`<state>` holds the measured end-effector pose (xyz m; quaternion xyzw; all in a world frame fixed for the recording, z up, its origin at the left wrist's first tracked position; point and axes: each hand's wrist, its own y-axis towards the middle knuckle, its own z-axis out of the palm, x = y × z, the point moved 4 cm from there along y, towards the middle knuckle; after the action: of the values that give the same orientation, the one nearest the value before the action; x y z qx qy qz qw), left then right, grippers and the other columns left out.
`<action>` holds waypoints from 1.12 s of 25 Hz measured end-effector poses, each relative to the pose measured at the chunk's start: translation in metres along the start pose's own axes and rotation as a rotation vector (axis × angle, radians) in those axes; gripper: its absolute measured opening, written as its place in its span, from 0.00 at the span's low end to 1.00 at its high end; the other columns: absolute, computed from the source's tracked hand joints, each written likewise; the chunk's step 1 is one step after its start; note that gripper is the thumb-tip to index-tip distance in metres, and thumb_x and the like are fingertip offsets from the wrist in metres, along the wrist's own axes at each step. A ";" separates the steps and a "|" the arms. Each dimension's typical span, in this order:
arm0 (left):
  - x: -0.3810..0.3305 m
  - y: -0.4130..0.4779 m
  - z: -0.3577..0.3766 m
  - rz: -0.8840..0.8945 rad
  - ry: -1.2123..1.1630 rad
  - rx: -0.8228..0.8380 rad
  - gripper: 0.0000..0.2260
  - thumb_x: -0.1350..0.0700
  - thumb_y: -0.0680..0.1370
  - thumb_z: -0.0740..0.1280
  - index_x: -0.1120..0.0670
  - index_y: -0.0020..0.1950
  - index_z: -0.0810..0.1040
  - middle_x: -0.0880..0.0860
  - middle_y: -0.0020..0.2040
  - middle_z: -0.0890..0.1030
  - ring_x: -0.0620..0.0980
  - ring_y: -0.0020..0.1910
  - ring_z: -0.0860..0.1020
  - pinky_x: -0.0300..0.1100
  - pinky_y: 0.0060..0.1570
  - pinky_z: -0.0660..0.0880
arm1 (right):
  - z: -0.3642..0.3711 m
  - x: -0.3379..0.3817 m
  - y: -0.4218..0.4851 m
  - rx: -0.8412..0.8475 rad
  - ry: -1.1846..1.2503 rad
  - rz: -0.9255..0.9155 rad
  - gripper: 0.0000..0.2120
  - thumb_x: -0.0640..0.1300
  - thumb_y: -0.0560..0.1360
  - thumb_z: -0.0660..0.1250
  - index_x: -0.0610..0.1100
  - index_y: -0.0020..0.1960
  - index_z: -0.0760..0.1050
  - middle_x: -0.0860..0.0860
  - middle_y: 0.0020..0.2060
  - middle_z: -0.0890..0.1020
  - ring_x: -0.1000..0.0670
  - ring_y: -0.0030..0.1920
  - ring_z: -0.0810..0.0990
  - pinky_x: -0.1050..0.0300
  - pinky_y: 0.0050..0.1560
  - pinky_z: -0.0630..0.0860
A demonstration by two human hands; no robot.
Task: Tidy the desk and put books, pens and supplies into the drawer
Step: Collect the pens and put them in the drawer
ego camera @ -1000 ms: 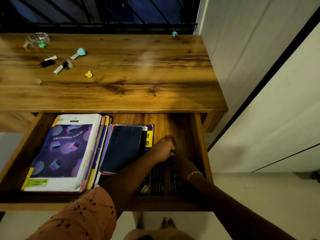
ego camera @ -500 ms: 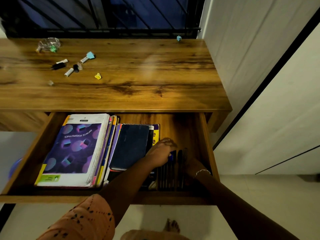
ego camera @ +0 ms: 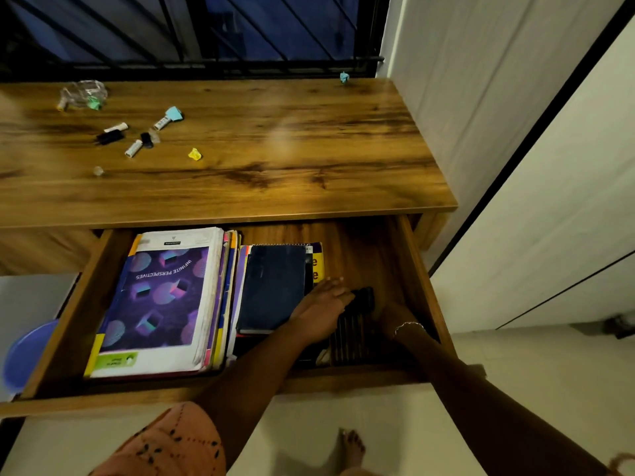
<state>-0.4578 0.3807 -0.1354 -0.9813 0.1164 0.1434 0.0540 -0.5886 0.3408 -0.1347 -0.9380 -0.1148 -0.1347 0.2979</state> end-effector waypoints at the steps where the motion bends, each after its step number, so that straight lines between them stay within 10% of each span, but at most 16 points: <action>1: 0.001 -0.005 -0.005 0.006 0.012 -0.034 0.21 0.63 0.79 0.57 0.56 0.73 0.62 0.54 0.74 0.62 0.51 0.76 0.50 0.40 0.73 0.43 | -0.004 0.002 -0.005 -0.043 -0.002 0.017 0.15 0.41 0.79 0.58 0.35 0.62 0.71 0.38 0.57 0.78 0.40 0.57 0.77 0.53 0.56 0.73; 12: 0.049 -0.122 -0.060 -0.226 0.068 -0.415 0.15 0.55 0.75 0.61 0.60 0.56 0.79 0.59 0.55 0.81 0.62 0.64 0.73 0.55 0.61 0.69 | 0.040 0.119 -0.069 -0.366 -0.081 -0.491 0.14 0.44 0.78 0.59 0.41 0.62 0.72 0.42 0.61 0.72 0.41 0.60 0.72 0.51 0.61 0.71; 20: 0.055 -0.187 -0.047 -0.348 0.049 -0.390 0.28 0.45 0.78 0.43 0.58 0.70 0.68 0.56 0.68 0.72 0.56 0.74 0.60 0.46 0.69 0.47 | 0.077 0.134 -0.104 -0.507 -0.230 -0.660 0.24 0.59 0.79 0.39 0.51 0.54 0.69 0.49 0.52 0.81 0.47 0.51 0.82 0.54 0.50 0.79; 28: 0.075 -0.162 -0.050 -0.421 0.033 -0.262 0.24 0.45 0.81 0.43 0.51 0.76 0.47 0.49 0.78 0.49 0.47 0.76 0.42 0.43 0.75 0.44 | 0.068 0.144 -0.079 -0.430 -0.378 -0.680 0.30 0.68 0.74 0.43 0.49 0.63 0.67 0.49 0.59 0.79 0.47 0.60 0.78 0.50 0.61 0.71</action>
<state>-0.3347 0.5144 -0.0976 -0.9848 -0.1091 0.1266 -0.0467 -0.4645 0.4629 -0.1000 -0.8958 -0.4385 -0.0718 0.0087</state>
